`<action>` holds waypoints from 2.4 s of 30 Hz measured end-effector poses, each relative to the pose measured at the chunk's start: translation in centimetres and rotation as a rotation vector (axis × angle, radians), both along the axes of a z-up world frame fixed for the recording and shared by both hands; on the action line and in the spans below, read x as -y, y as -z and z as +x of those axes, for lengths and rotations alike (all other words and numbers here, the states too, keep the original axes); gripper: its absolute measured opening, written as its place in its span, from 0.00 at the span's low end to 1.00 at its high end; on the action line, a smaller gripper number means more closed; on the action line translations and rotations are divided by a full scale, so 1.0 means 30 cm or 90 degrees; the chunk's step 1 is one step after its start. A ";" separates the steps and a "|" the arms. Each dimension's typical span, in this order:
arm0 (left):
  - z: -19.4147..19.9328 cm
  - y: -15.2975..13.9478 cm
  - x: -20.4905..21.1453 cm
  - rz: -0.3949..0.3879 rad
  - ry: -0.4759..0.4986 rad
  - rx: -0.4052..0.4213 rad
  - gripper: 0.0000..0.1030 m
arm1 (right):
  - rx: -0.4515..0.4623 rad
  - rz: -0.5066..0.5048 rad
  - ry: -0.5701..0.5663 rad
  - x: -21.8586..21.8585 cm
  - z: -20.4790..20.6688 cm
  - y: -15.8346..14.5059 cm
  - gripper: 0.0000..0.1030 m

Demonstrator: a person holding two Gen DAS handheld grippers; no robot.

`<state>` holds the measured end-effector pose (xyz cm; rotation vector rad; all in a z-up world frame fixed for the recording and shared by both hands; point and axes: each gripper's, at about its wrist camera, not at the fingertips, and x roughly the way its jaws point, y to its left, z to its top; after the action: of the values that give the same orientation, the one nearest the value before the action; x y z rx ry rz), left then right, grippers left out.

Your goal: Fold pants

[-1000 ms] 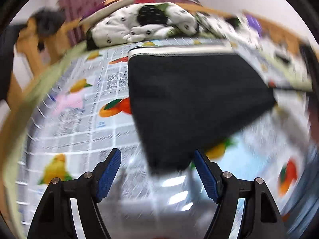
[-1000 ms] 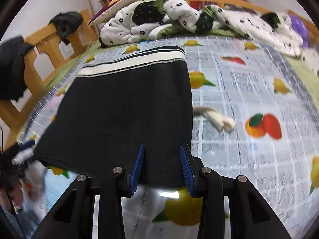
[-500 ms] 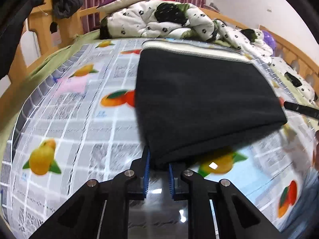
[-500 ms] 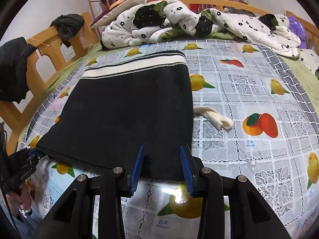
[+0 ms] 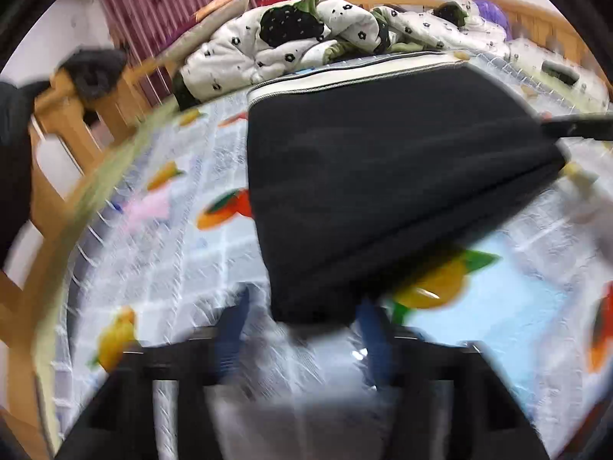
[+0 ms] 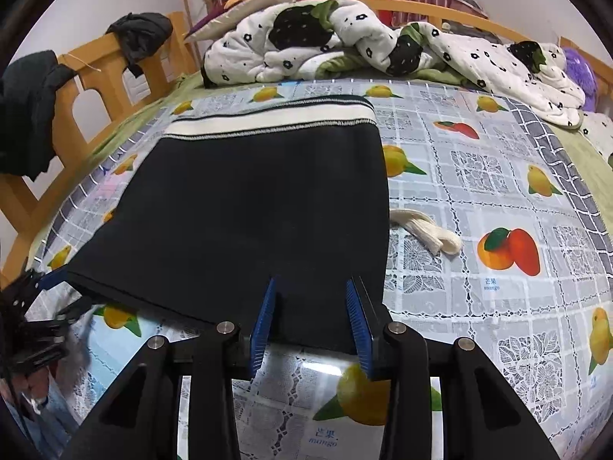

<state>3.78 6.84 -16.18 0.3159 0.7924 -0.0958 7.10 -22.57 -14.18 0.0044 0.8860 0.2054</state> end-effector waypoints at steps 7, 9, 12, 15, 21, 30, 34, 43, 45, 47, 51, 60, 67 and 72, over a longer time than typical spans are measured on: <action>-0.023 0.024 -0.103 -0.156 -0.086 -0.034 0.21 | -0.001 0.008 0.005 0.013 -0.005 0.002 0.37; -0.053 0.007 -0.105 -0.156 -0.094 -0.033 0.29 | -0.012 -0.008 -0.002 0.008 0.000 0.019 0.37; -0.129 -0.054 -0.125 -0.163 -0.102 0.006 0.48 | 0.007 -0.046 -0.004 0.011 -0.009 0.014 0.37; -0.138 -0.117 -0.135 -0.178 -0.095 0.050 0.61 | 0.053 -0.068 0.002 0.017 -0.011 -0.018 0.43; 0.082 -0.148 -0.051 -0.221 -0.059 0.007 0.61 | 0.046 -0.034 -0.021 -0.036 0.043 0.019 0.46; 0.061 -0.046 -0.004 -0.172 -0.087 -0.067 0.63 | -0.005 -0.063 -0.008 -0.034 0.005 0.089 0.46; 0.044 -0.111 -0.014 -0.151 -0.109 -0.061 0.63 | 0.004 -0.069 0.009 -0.032 -0.020 0.029 0.46; 0.029 -0.413 -0.028 -0.162 -0.116 0.020 0.63 | 0.081 -0.067 0.043 -0.073 -0.006 -0.235 0.47; 0.058 -0.446 -0.033 -0.184 -0.103 0.021 0.63 | 0.096 -0.056 0.039 -0.073 0.024 -0.287 0.48; 0.116 -0.464 -0.041 -0.188 -0.097 0.029 0.63 | 0.098 -0.055 0.031 -0.066 0.066 -0.313 0.48; 0.277 -0.420 -0.069 -0.201 -0.099 0.040 0.63 | 0.087 -0.039 0.026 -0.016 0.203 -0.319 0.48; 0.502 -0.188 -0.086 -0.243 -0.044 -0.035 0.68 | -0.043 0.019 0.027 0.086 0.458 -0.039 0.52; 0.697 -0.018 -0.171 -0.348 -0.130 -0.155 0.57 | -0.024 0.085 -0.030 0.064 0.565 0.002 0.29; 0.708 -0.066 -0.147 -0.380 -0.091 -0.106 0.23 | -0.010 0.132 -0.005 0.096 0.614 -0.003 0.17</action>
<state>25.02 11.24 -14.20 -0.3172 0.9098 -0.2205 25.53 -25.45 -14.08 0.1947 0.8776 0.3045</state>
